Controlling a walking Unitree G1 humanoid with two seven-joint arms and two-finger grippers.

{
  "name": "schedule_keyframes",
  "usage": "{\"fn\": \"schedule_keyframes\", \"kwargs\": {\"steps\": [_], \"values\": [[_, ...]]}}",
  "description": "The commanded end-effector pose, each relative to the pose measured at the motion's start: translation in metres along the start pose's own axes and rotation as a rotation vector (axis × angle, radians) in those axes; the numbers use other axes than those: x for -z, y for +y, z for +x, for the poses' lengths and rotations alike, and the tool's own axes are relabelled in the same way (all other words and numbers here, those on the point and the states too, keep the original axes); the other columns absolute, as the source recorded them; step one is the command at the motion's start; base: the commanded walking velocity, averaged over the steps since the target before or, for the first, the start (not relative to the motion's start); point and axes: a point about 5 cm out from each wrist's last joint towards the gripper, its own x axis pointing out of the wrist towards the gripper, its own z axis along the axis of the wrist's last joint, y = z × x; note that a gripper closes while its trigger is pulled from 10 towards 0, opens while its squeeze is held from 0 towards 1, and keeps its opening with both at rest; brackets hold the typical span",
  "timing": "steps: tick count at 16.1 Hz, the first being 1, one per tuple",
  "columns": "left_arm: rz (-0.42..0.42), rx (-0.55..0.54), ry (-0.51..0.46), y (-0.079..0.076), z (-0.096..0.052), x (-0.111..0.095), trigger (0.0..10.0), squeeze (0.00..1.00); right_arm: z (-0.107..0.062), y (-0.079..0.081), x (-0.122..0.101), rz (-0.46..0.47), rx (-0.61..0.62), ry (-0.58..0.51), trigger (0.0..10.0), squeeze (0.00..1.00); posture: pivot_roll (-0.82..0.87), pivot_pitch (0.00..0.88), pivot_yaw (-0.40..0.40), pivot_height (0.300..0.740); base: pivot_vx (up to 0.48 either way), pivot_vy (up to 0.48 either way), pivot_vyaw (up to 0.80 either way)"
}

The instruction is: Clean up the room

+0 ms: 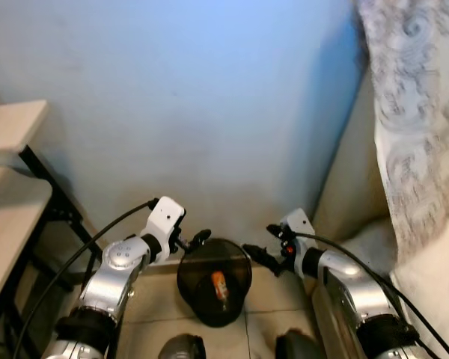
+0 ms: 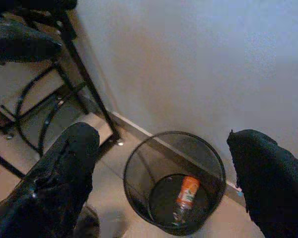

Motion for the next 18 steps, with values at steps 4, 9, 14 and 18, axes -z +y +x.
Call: {"fn": "schedule_keyframes", "kwargs": {"steps": [4,9,14,18], "values": [[0.018,-0.025,-0.013,0.004,-0.002,-0.003,10.0,0.00,0.004,-0.010,-0.011,-0.038,0.160,-0.072,10.0,0.00,-0.05,0.000,0.107,0.649,0.000,0.061,0.00],[0.019,-0.027,-0.016,0.004,-0.001,-0.003,10.0,0.00,0.011,-0.010,-0.023,0.046,0.145,-0.141,10.0,0.00,-0.05,0.000,0.106,0.689,0.000,0.000,0.00],[0.020,-0.031,-0.018,0.005,-0.001,-0.004,10.0,0.00,0.012,-0.009,-0.024,0.043,0.134,-0.145,10.0,0.00,-0.05,0.000,0.109,0.738,0.000,0.000,0.00],[0.018,-0.041,-0.022,0.008,-0.001,-0.006,10.0,0.00,0.012,-0.011,-0.026,0.036,0.129,-0.146,10.0,0.00,-0.05,0.000,0.108,0.740,0.000,0.000,0.00]]}}
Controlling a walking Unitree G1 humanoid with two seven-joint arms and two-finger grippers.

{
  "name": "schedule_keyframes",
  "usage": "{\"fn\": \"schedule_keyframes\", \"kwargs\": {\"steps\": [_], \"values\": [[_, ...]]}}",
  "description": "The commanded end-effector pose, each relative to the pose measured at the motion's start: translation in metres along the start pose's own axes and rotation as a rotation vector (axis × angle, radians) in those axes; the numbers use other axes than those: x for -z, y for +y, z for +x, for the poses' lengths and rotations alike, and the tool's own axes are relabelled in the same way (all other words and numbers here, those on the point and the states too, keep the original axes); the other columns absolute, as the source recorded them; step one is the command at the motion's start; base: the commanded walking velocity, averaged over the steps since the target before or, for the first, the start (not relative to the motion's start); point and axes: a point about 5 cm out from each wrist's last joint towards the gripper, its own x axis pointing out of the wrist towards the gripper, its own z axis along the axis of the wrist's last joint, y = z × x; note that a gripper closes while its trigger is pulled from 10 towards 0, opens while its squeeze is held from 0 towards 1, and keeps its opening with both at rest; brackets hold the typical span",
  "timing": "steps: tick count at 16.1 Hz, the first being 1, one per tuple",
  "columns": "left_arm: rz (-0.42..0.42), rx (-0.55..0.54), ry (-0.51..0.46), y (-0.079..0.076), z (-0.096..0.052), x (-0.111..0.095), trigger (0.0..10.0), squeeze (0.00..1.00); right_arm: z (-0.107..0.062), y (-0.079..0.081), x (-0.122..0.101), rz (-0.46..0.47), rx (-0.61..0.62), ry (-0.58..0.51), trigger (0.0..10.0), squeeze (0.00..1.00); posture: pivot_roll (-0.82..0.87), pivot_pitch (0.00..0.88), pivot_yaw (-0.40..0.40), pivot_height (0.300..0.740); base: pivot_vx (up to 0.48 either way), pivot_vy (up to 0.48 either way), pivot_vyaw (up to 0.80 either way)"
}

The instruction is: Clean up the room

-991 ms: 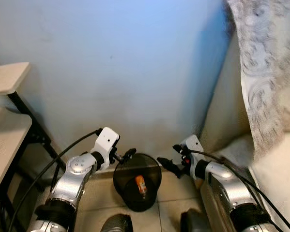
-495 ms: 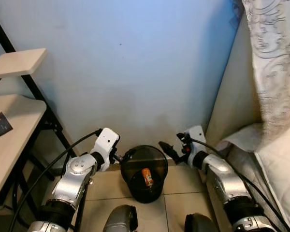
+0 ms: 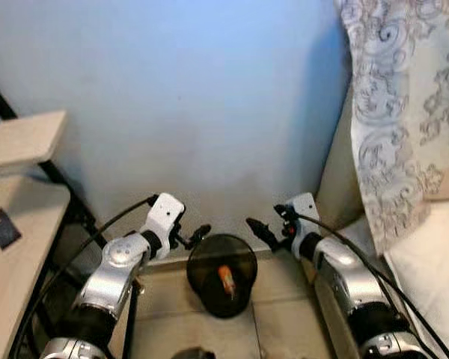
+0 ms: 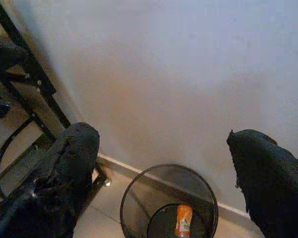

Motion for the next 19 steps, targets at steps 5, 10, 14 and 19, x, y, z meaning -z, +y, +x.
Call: {"fn": "schedule_keyframes", "kwargs": {"steps": [5,10,14,19], "values": [[0.007,-0.027,-0.004,0.0068,-0.0008,-0.0030,10.0,0.00,0.0013,0.0035,-0.0040,0.001,-0.030,-0.039,10.0,0.00,-0.04,0.000,0.107,0.740,0.000,0.000,-0.16],[0.009,-0.031,-0.007,0.0082,-0.0005,-0.0044,10.0,0.00,0.0013,0.0034,-0.0055,-0.010,-0.041,-0.047,10.0,0.00,-0.04,0.000,0.106,0.740,0.000,0.000,-0.80],[0.005,-0.031,-0.011,0.0076,0.0000,-0.0050,10.0,0.00,0.0018,0.0043,-0.0048,-0.021,-0.045,-0.038,10.0,0.00,-0.04,0.000,0.103,0.740,0.000,0.000,-0.80],[0.003,-0.030,-0.013,0.0072,0.0003,-0.0055,10.0,0.00,0.0019,0.0033,-0.0065,-0.011,-0.025,-0.058,10.0,0.00,-0.04,0.000,0.101,0.740,0.000,0.000,-0.32]]}}
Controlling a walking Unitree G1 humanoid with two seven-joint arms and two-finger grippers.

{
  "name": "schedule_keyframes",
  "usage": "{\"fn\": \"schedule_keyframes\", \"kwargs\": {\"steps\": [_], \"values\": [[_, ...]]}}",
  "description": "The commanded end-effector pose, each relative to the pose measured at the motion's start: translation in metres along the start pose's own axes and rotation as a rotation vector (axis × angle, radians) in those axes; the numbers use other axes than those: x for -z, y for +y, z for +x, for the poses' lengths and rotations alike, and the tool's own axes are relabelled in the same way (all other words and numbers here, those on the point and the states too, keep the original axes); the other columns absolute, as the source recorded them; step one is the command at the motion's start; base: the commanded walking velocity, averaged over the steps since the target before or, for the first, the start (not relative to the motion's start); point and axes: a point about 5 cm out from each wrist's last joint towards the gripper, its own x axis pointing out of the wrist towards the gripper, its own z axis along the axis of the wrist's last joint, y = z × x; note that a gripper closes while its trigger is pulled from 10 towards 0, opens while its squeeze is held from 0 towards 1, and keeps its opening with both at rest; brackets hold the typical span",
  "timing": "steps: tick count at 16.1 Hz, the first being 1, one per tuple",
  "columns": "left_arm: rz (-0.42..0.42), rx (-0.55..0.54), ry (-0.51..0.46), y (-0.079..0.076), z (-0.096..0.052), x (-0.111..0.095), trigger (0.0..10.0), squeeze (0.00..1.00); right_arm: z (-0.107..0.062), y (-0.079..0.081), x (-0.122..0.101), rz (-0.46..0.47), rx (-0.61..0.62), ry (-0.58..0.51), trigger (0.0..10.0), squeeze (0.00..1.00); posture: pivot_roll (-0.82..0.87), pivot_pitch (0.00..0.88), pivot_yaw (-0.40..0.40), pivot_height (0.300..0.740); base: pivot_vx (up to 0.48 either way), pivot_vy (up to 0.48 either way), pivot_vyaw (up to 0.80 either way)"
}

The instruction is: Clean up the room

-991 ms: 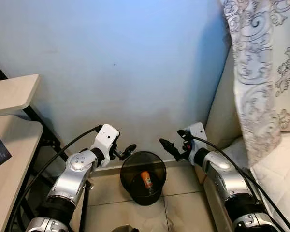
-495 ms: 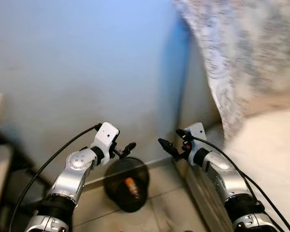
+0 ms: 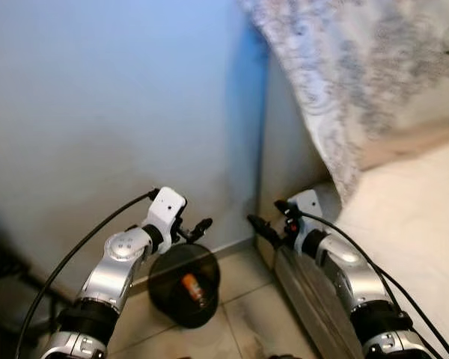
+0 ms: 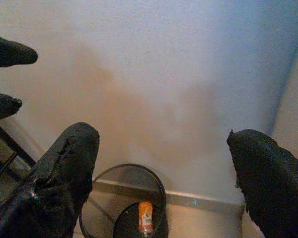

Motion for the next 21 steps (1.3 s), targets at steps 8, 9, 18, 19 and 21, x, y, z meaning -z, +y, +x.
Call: {"fn": "schedule_keyframes", "kwargs": {"steps": [8,9,18,19,21], "values": [[-0.004,-0.026,0.004,0.0047,-0.0032,0.0020,10.0,0.00,0.0036,0.0046,-0.0021,-0.031,-0.001,-0.017,10.0,0.00,-0.04,0.000,0.101,0.740,0.000,0.000,-0.79],[-0.006,-0.025,0.003,0.0047,-0.0033,0.0021,10.0,0.00,0.0036,0.0046,-0.0019,-0.031,-0.001,-0.016,10.0,0.00,-0.04,0.000,0.101,0.740,0.000,0.000,-0.79],[0.000,-0.025,0.002,0.0040,-0.0029,0.0016,10.0,0.00,0.0029,0.0055,-0.0008,-0.039,-0.013,-0.015,10.0,0.00,-0.04,0.000,0.100,0.740,0.000,0.130,-0.52],[-0.002,-0.027,0.001,0.0044,-0.0028,0.0014,10.0,0.00,0.0029,0.0055,-0.0008,-0.039,-0.014,-0.015,10.0,0.00,-0.04,0.000,0.100,0.740,0.000,0.000,0.00],[-0.001,-0.031,0.003,0.0051,-0.0026,0.0014,10.0,0.00,0.0027,0.0053,-0.0006,-0.038,-0.014,-0.013,10.0,0.00,-0.04,0.000,0.100,0.740,0.000,0.000,0.00]]}}
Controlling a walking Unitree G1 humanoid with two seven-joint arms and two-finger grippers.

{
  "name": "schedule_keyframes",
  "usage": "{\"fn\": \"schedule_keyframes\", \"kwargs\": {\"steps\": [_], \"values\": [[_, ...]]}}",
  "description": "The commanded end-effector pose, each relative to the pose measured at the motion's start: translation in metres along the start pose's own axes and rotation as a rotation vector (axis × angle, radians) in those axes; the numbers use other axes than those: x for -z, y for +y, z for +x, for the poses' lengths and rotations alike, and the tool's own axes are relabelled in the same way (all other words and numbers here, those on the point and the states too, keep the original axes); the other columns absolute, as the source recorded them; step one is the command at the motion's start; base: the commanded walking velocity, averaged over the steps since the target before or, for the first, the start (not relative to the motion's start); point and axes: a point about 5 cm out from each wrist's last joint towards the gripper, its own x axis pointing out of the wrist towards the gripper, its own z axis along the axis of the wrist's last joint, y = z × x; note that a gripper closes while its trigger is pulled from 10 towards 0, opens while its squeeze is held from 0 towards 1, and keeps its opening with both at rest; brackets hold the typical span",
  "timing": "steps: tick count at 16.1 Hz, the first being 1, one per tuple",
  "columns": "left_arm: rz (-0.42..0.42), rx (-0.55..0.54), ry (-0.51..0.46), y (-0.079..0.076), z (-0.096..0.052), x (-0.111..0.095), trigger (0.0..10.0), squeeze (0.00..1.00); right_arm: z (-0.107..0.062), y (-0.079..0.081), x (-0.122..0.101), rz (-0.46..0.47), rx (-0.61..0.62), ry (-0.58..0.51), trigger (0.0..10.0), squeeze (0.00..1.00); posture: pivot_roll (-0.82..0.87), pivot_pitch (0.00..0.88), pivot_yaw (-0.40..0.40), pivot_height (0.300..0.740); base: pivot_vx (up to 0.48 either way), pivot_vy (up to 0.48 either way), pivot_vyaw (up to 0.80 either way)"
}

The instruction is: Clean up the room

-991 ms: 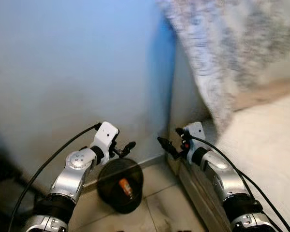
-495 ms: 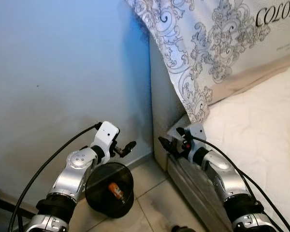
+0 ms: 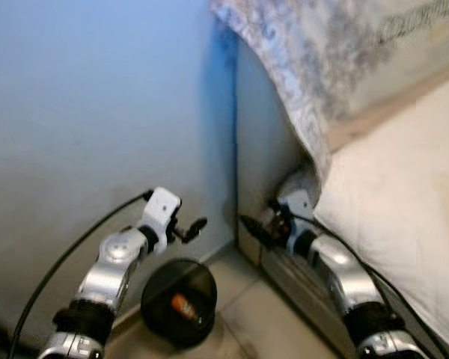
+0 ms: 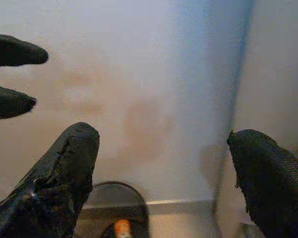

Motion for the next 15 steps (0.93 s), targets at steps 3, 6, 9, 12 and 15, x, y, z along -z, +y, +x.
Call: {"fn": "schedule_keyframes", "kwargs": {"steps": [3,6,9,12,15], "values": [[0.008,-0.007,0.000,0.0008,0.0001,-0.0010,10.0,0.00,0.0000,0.0000,0.0003,0.000,-0.003,0.001,10.0,0.00,-0.04,0.000,0.100,0.740,0.000,0.000,-0.50],[0.005,-0.013,-0.006,0.0014,0.0004,-0.0017,10.0,0.00,0.0000,-0.0001,0.0002,-0.001,-0.004,0.002,10.0,0.00,-0.04,0.000,0.100,0.740,0.000,0.000,-0.80],[0.005,-0.011,-0.004,0.0011,0.0008,-0.0014,10.0,0.00,-0.0002,-0.0002,0.0004,0.001,-0.007,0.003,10.0,0.00,-0.04,0.000,0.100,0.740,0.000,0.000,-0.80],[0.005,-0.008,-0.004,0.0004,0.0010,-0.0010,10.0,0.00,-0.0005,0.0001,0.0009,0.002,-0.008,0.004,10.0,0.00,-0.04,0.000,0.103,0.740,0.000,0.000,-0.80],[0.005,-0.006,-0.005,-0.0011,0.0015,-0.0002,10.0,0.00,-0.0013,0.0005,0.0020,0.005,-0.007,0.003,10.0,0.00,-0.04,0.000,0.100,0.740,0.000,0.000,-0.80]]}}
